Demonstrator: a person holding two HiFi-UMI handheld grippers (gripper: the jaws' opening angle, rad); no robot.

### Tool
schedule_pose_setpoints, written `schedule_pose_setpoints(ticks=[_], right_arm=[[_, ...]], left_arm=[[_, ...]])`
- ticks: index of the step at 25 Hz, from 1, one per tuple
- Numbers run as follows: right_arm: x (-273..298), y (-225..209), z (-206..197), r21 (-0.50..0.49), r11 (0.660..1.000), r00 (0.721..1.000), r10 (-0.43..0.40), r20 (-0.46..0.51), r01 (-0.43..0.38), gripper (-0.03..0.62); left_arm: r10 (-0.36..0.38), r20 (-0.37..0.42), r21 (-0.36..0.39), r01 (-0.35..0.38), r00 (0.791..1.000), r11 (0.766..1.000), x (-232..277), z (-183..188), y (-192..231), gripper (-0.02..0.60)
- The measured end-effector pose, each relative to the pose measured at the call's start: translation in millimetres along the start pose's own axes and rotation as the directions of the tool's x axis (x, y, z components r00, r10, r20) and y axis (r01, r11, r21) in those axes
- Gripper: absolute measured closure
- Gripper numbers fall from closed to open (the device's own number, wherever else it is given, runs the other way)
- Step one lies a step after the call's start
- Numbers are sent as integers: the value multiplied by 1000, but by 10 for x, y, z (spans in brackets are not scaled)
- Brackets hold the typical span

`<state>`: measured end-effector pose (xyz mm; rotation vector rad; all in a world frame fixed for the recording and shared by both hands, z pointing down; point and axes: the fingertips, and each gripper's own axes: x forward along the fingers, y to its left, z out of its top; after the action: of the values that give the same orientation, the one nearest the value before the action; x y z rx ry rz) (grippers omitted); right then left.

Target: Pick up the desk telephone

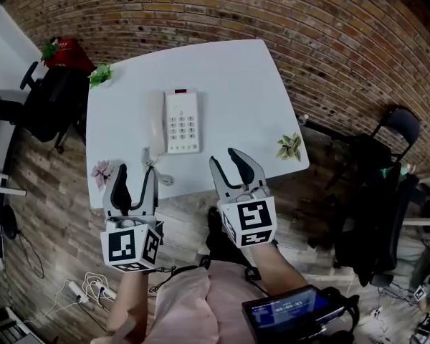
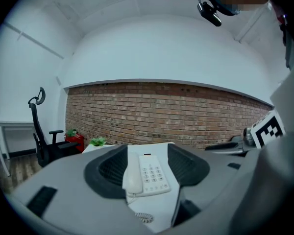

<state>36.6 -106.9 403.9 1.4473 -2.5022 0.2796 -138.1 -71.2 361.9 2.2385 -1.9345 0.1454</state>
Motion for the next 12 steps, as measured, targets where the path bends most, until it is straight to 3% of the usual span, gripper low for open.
schedule_pose_setpoints(ticks=[6,12], right_arm=[[410,-126,170,-3,998,998,59,10,-59,427],[693,-268,493,-29,996,995,81,55,-80,427]], left_arm=[[31,-20,-54,-32,999,998,335,22,56,321],[27,17,-43,-26,1000,999,551,225,-23,318]])
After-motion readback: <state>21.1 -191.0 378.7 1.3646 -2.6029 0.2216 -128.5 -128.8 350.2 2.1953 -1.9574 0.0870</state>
